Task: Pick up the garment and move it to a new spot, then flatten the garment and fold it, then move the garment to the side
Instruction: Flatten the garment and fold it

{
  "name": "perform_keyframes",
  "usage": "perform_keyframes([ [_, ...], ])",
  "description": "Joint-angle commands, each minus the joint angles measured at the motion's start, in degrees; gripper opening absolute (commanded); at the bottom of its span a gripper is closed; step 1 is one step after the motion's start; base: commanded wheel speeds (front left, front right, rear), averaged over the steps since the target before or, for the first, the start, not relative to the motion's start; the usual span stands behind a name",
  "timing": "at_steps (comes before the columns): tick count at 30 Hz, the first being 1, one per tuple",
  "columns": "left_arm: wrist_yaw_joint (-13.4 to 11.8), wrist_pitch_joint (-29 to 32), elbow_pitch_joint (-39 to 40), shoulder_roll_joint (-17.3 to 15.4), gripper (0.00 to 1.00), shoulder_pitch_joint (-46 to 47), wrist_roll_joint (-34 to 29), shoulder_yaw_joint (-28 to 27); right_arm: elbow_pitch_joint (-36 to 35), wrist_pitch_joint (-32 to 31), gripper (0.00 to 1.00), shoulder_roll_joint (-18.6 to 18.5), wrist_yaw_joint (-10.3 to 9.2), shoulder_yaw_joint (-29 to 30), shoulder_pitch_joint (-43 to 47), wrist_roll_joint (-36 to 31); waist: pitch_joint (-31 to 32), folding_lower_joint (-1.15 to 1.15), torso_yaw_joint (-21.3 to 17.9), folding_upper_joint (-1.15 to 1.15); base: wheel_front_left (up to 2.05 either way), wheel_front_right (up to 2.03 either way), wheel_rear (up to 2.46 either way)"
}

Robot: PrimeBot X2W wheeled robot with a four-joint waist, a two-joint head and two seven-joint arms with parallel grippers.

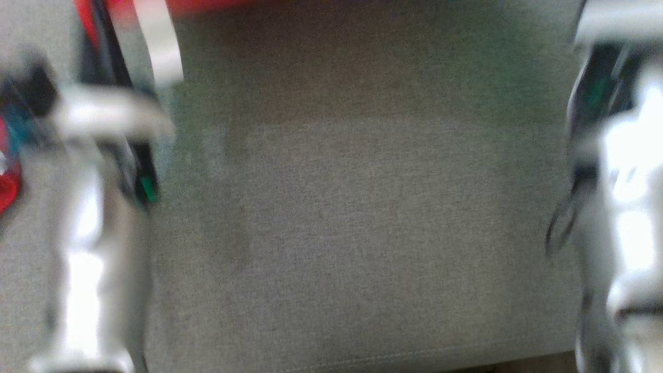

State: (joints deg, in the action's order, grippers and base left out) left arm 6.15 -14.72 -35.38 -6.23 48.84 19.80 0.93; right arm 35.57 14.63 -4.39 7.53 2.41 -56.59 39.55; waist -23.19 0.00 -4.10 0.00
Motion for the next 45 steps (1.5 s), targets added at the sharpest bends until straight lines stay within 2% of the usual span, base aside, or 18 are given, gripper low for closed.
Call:
perform_keyframes([
  [1,0.55,-0.27,0.24,-0.68,0.0,-5.59,0.78,-3.32,-4.86,0.36,0.0,0.4,-0.04,-1.01,6.53,3.54,1.36,0.0,-0.36,0.0,0.0,0.0,0.0],
  [5,1.16,-0.27,-2.24,1.87,0.0,-16.67,2.26,-5.31,-9.09,0.36,0.0,0.88,-0.04,-1.76,22.79,10.05,3.57,0.0,-1.25,0.0,0.0,0.0,0.0],
  [9,1.3,-0.28,-2.37,2.97,0.0,-24.13,3.33,-5.78,-12.13,0.36,0.0,1.22,-0.04,-3.8,35.1,14.0,6.31,0.0,-2.45,0.0,0.0,0.0,0.0],
  [18,1.33,-0.28,-0.68,3.33,0.0,-35.85,8.79,-2.2,-12.74,0.37,0.0,1.39,-0.04,-7.66,48.83,16.94,14.55,0.0,-3.64,0.0,0.0,0.0,0.0],
  [23,1.33,-0.28,1.21,3.34,0.0,-44.29,11.93,1.25,-11.06,0.37,0.0,1.0,-0.04,-7.42,53.51,17.98,21.15,0.0,-2.56,0.0,0.0,0.0,0.0],
  [32,1.34,-0.28,5.24,3.35,0.0,-51.04,13.25,5.47,-10.92,0.37,0.0,-0.18,-0.04,-8.33,58.84,19.93,24.69,0.0,0.61,0.0,0.0,0.0,0.0],
  [40,1.34,-0.28,8.83,3.35,0.0,-48.71,19.11,13.33,-13.58,0.05,0.0,-0.23,-0.04,-8.75,56.39,23.83,24.05,0.0,2.25,0.0,0.0,0.0,0.0],
  [45,1.34,-0.28,8.34,3.35,0.0,-44.08,22.45,14.75,-13.33,-0.79,0.0,0.01,-0.04,-7.85,51.32,26.09,21.97,0.0,3.06,0.0,0.0,0.0,0.0],
])
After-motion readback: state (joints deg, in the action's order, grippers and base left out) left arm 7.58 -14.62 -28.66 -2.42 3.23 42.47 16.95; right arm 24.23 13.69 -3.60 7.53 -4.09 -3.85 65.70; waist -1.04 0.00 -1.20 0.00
